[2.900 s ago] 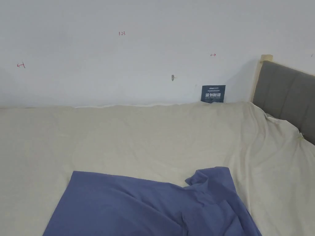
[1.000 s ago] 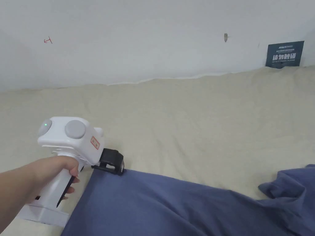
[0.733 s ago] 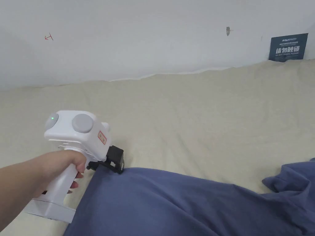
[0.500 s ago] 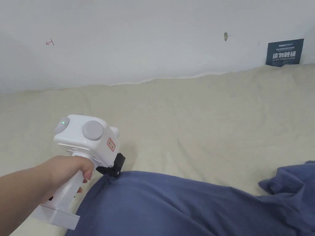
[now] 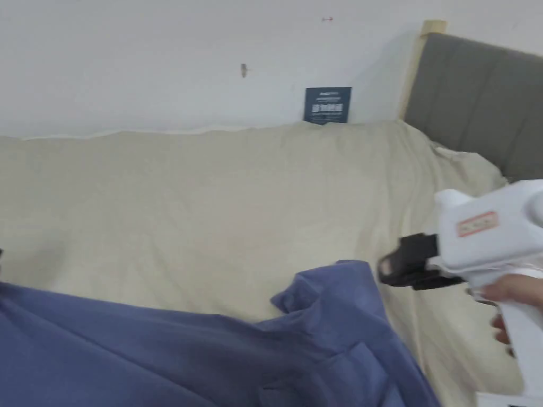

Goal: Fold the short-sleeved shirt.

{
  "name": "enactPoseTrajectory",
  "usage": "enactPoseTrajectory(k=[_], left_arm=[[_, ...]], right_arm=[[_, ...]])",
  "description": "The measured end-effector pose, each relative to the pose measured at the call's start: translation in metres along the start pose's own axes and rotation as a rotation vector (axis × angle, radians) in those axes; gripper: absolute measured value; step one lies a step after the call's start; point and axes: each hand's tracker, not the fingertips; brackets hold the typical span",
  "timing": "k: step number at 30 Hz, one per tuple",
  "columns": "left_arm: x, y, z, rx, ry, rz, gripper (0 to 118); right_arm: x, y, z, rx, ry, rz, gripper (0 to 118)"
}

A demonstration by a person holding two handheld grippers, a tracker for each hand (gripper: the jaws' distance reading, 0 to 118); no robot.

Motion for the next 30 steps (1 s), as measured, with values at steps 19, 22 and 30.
enactPoseTrajectory(k=[19,22,30], left_arm=[[-0.017,-0.021,-0.024,-0.079,0.02,0.045,7],[-0.019,-0.022,-0.027,-0.082,0.018,0.046,7],[-0.027,-0.023,-0.015,-0.05,0.003,0.076,7]], right_arm=[[0.01,0.004,-0.065,-0.3,-0.227,-0.008,21],[0.004,0.007,-0.057,-0.283,-0.181,-0.034,4],[0.0,0.01,-0.04,-0.223,-0.151,0.037,4]])
